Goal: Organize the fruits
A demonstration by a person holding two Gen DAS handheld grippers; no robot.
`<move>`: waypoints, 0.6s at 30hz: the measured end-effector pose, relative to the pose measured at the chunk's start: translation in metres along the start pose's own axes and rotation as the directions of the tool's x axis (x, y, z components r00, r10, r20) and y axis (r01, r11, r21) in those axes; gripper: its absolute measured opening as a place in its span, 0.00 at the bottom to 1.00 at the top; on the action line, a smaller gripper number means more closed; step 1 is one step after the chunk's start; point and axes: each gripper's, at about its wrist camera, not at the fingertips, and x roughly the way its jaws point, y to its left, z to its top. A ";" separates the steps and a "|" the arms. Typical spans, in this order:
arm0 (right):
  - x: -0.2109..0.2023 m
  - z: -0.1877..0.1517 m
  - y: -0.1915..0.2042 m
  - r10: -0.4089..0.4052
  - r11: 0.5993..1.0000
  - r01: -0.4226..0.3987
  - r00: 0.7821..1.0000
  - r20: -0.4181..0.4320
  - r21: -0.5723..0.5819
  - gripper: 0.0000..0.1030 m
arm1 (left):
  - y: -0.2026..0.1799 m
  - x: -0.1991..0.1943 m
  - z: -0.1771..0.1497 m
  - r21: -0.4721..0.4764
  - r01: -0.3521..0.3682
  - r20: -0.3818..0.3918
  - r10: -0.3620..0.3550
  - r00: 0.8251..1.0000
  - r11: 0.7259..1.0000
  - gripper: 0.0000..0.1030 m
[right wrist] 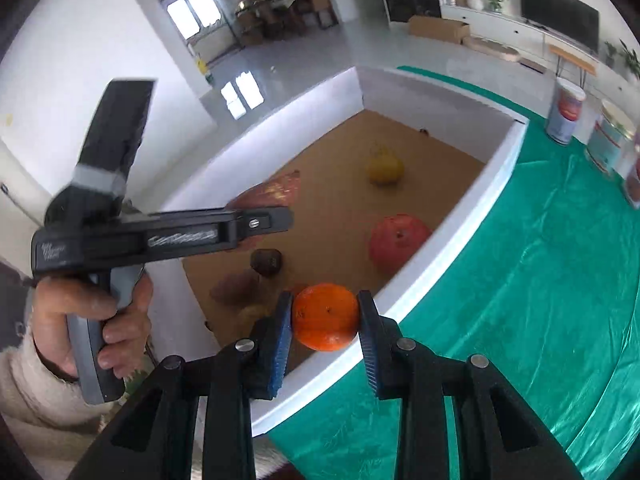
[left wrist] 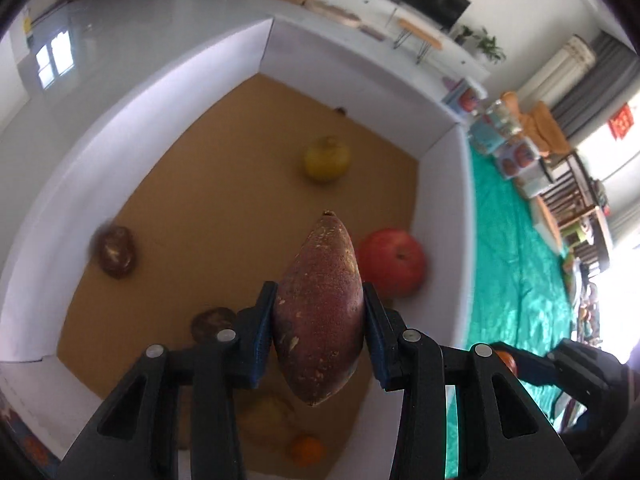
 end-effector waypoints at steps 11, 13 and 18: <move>0.016 0.006 0.002 -0.079 0.997 0.077 0.995 -0.066 -0.028 0.65 | 0.018 -0.008 -0.007 0.003 -0.092 0.080 0.091 0.993 0.996 0.86; 0.002 0.006 -0.001 -0.086 0.996 0.086 0.995 -0.043 0.000 0.69 | 0.012 -0.041 -0.015 0.035 -0.110 0.167 0.102 0.981 0.993 0.90; -0.031 0.003 -0.002 -0.159 0.983 0.154 0.986 0.044 0.095 0.96 | -0.012 -0.118 -0.054 0.129 -0.322 0.455 0.233 0.860 0.938 0.99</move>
